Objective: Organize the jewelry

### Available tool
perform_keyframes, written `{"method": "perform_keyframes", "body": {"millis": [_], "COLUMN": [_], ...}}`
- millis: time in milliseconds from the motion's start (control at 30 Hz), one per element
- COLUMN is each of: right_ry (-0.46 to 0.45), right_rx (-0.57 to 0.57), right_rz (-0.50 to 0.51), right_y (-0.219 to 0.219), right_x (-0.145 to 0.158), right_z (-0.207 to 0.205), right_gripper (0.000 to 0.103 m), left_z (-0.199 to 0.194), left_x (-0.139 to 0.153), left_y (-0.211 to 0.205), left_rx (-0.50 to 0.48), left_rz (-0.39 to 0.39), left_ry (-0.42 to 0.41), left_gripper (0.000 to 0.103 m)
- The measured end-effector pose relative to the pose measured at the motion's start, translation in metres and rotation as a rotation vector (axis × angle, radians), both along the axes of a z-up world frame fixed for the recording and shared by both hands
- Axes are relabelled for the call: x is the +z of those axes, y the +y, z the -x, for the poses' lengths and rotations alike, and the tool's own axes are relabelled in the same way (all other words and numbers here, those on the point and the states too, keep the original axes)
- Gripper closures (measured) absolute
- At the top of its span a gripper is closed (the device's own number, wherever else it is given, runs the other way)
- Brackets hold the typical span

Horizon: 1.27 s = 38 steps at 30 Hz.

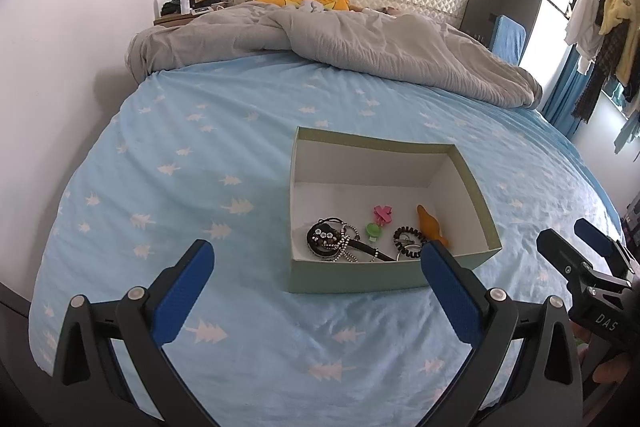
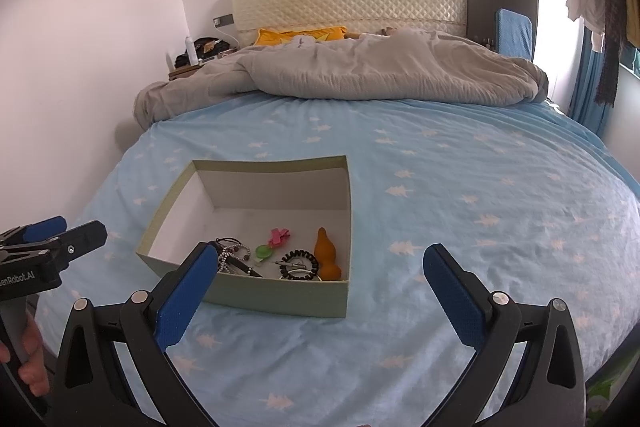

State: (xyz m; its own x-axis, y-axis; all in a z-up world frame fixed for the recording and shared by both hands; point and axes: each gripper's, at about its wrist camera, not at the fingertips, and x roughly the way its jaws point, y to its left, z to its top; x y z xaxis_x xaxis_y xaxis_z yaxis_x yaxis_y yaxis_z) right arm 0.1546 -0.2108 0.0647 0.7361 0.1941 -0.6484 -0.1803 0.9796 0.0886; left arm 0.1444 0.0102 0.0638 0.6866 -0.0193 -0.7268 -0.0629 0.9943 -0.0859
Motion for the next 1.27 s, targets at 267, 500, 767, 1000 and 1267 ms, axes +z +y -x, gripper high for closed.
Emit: {"method": "perform_keyframes", "body": {"millis": [267,500,767,1000,1267], "right_ry": [-0.005,-0.003,-0.006,-0.006,-0.015], "right_rx": [-0.005,-0.006,-0.01,-0.008,-0.012], "right_rz": [0.003,0.004,0.002,0.0,0.003], "right_y": [-0.0003,0.001,0.0004,0.0002,-0.0014], "right_x": [0.0,0.0,0.0007,0.0001,0.0022], "right_z": [0.0009,0.0007,0.0007,0.0009,0.0036], "right_gripper": [0.0,0.0,0.0,0.0,0.0], "left_z": [-0.001,0.0,-0.0002,0.0018,0.0061], "left_x": [0.0009,0.0034,0.004,0.0022,0.0036], "left_y": [-0.0007,-0.0006,-0.0008,-0.0005,0.0045], "left_rx": [0.003,0.004,0.012,0.007,0.021], "left_rz": [-0.001,0.002,0.005,0.004,0.012], "left_ry": [-0.001,0.002,0.0,0.002,-0.004], "left_gripper": [0.0,0.0,0.0,0.0,0.0]}}
